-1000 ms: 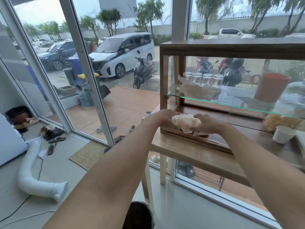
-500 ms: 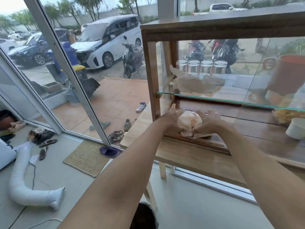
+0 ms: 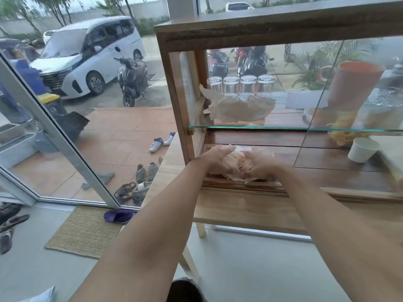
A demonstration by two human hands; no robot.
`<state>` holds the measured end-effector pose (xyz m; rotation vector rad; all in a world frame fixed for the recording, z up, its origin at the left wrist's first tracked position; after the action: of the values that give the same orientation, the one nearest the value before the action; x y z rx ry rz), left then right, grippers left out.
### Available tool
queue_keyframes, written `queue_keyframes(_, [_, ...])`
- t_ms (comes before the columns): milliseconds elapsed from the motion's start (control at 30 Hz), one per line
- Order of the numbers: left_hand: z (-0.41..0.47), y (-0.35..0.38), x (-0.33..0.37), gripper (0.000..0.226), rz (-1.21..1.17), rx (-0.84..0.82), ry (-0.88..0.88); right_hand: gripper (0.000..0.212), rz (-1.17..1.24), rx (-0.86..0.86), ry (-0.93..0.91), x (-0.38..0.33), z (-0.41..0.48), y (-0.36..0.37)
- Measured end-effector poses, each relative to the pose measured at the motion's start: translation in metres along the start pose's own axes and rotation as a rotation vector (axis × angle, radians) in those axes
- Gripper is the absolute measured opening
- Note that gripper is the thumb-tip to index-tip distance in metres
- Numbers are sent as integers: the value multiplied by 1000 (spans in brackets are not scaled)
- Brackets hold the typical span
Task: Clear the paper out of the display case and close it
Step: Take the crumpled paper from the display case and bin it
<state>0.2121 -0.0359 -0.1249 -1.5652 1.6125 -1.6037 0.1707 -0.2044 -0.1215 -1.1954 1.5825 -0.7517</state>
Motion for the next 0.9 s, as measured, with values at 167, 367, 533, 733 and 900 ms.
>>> queue_keyframes(167, [7,2,-2,90,-88,56,76,59,74,143,-33,4,2,1])
queue_keyframes(367, [6,6,-4,43,-200,209,176,38,284,205,-71,7,3,6])
queue_keyframes(533, [-3,5,-7,28,-334,287,229,23,588,214,-104,10,-1,11])
queue_keyframes(733, [-16,3,-3,25,-422,278,253,21,762,217,-187,6,-11,15])
queue_keyframes(900, [-37,6,-5,23,-654,283,138,27,1019,206,-219,-6,-22,17])
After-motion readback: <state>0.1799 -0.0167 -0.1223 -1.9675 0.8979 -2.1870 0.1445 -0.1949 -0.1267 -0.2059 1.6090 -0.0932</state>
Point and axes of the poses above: each hand's wrist, its own z-axis towards the middle knuckle, its own y-axis out of the palm, x = y × z, the point moved 2 cm from there along z, towards the middle knuckle
